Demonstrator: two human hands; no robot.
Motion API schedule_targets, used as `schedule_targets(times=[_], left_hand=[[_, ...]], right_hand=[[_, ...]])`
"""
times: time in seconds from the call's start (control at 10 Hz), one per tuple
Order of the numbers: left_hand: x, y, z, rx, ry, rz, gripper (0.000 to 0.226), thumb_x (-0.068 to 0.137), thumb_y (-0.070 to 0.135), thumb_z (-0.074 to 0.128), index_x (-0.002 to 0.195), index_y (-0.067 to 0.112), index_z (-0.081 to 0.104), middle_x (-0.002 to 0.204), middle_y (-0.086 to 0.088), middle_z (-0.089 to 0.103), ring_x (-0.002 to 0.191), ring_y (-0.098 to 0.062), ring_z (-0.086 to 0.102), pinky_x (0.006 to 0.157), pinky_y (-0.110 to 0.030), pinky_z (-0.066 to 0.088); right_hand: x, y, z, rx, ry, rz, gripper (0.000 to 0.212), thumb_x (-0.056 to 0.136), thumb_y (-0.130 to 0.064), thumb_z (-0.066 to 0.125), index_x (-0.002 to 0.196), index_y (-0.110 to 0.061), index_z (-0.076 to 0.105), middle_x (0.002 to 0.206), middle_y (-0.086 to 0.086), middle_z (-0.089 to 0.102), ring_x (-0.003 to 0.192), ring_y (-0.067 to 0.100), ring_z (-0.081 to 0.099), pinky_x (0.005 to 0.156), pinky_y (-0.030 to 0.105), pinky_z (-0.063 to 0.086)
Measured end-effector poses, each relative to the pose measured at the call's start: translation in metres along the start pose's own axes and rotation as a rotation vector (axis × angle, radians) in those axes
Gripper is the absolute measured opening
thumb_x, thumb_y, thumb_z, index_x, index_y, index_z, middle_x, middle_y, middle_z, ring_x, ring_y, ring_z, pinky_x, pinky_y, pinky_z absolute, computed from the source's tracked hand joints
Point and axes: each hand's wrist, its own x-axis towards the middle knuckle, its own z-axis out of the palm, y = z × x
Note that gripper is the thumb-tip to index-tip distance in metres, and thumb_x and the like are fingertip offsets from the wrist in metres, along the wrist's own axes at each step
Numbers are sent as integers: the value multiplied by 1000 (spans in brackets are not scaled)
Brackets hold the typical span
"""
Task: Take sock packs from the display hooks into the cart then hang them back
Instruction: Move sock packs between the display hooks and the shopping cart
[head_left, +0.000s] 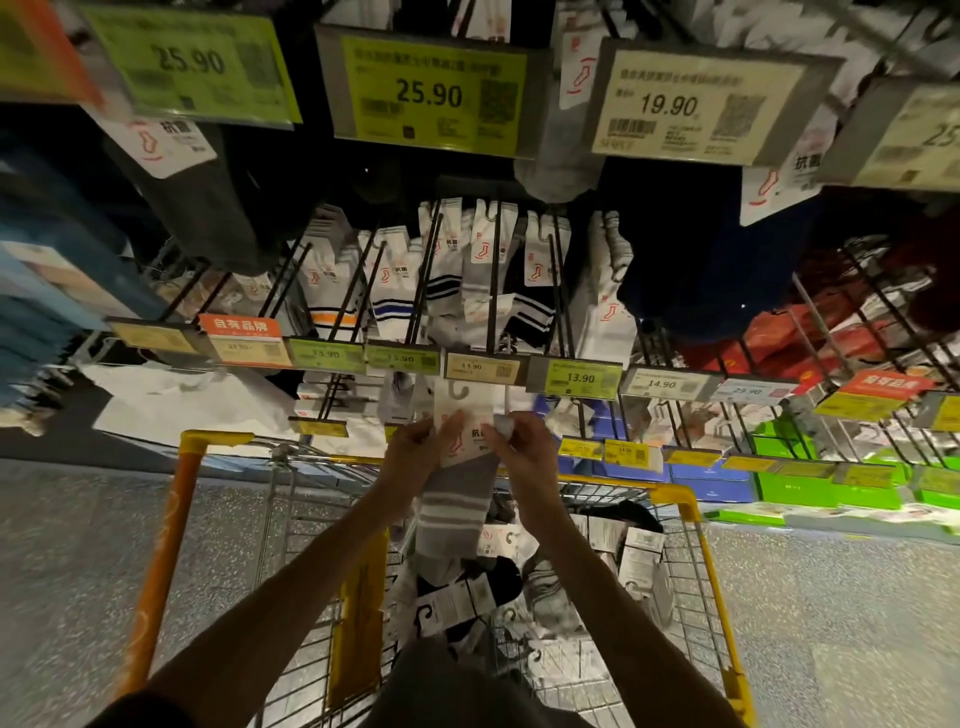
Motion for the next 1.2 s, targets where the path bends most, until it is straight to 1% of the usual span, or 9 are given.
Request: schedule_targets(times=[0.1,0.3,0.5,0.6,0.8,0.9,1.0,1.1,1.2], left_hand=[[-1,2,-5,-29,-12,-2,30,83,38,73,96,11,76,91,-9,77,84,-24,74,71,-36,61],[0,12,-3,-68,-31,27,22,87,27,72,95,7,76,92,-8,77,82,-24,75,67,-34,62],[14,25,5,-62,15,38,13,88,26,72,85,13,75,78,3,77,70,-12,74,56,-24,57],[24,25,9,-55,62,27,9,87,26,73,81,19,75,72,9,75,67,-8,72,54,-23,57],[41,19,11,-7,161,59,3,84,24,76,82,25,74,87,5,74,88,-22,72,81,-44,60],[44,16,5,-9,217,64,5,84,28,76,80,30,74,91,0,76,90,-25,73,82,-47,59],[47,8,-7,67,337,91,8,78,36,80,80,34,72,92,2,76,87,-19,72,82,-40,60],[44,3,-17,179,445,124,12,77,38,81,80,32,72,91,4,71,76,-9,65,71,-27,55],[44,-8,-27,232,442,74,29,76,35,82,96,14,76,95,-3,71,80,-19,67,71,-31,57]], right_hand=[[2,-9,0,74,48,15,22,84,5,68,95,13,51,87,14,64,76,11,64,64,24,54],[9,-20,2,150,139,-45,16,84,4,68,89,6,53,88,16,64,82,20,69,66,30,57],[18,-31,10,153,233,28,20,84,1,70,77,-6,53,73,1,66,69,11,68,60,27,54],[27,-34,12,71,274,7,12,83,2,70,79,-9,66,69,-8,70,67,8,67,58,25,53],[43,-32,17,45,304,14,32,79,13,66,75,-19,64,61,-17,68,58,-4,63,55,17,50],[53,-29,24,43,336,-11,36,81,15,60,70,-20,60,63,-14,66,61,1,61,58,23,51],[68,-20,26,71,367,129,35,88,11,54,73,-20,52,70,-7,56,64,6,53,59,22,49],[78,-13,25,-13,272,410,31,98,-5,45,72,-22,40,77,0,44,71,13,46,68,22,45],[72,-24,10,-330,2,585,23,98,-27,44,75,-28,40,81,-6,45,76,12,48,83,33,40]])
